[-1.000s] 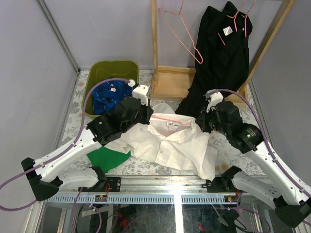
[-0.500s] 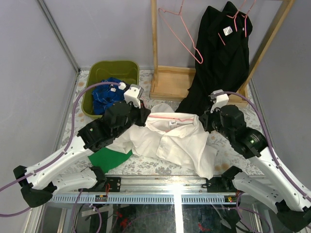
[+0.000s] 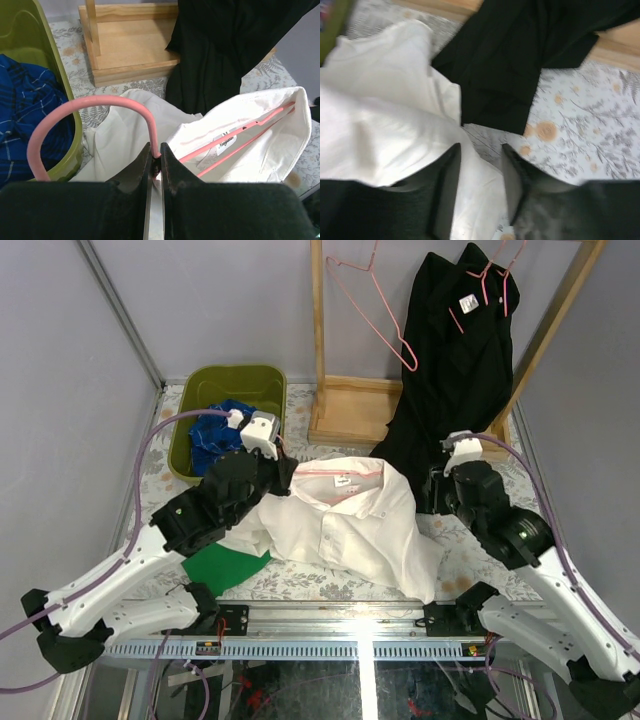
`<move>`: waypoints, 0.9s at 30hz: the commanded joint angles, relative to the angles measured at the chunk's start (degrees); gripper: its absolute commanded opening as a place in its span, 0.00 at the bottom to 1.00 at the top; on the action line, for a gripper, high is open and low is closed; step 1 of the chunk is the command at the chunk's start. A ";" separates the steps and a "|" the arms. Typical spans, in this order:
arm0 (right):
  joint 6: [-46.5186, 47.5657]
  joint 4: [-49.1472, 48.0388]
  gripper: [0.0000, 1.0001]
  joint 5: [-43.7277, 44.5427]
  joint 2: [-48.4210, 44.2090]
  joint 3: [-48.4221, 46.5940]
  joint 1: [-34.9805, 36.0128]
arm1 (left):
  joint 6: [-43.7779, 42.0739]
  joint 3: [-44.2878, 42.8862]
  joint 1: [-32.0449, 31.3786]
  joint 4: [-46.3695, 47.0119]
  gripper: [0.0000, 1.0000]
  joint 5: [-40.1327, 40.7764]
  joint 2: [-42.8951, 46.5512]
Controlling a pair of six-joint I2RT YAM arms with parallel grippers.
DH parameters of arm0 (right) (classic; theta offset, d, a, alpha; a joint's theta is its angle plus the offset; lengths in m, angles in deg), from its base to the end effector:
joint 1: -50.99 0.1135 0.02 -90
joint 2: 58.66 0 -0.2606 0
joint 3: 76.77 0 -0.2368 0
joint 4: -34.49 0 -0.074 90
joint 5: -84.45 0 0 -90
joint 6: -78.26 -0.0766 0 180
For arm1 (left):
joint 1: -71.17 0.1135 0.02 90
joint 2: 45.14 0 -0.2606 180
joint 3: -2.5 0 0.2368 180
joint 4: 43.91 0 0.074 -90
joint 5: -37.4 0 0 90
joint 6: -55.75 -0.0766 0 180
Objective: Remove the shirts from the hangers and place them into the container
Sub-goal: Remove the shirt from the hanger.
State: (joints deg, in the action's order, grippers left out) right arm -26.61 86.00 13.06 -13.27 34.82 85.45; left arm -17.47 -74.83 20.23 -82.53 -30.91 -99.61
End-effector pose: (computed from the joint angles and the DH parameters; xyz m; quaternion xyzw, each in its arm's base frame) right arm 0.1654 0.0838 0.3217 -0.0628 0.8498 0.0843 0.5166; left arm 0.1647 -0.1580 0.3781 0.1215 0.7819 -0.2057 0.5758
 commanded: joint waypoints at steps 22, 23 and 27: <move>-10.16 -5.20 0.24 -5.76 6.02 -7.53 -0.09 | -0.06 -4.04 0.32 -0.56 0.00 0.52 -4.43; -10.65 -5.12 0.20 -4.05 5.22 -6.99 -0.09 | -0.33 -3.99 0.29 -0.52 0.00 0.52 -4.30; -11.67 -3.17 0.10 2.45 4.02 -6.47 -0.09 | -2.64 -3.85 0.31 0.21 0.00 -1.73 -3.98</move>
State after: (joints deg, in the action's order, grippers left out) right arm -36.80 81.92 4.56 -7.81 28.42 85.45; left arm -17.47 -76.87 20.21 -84.12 -32.06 -104.99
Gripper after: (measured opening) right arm 0.124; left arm 0.050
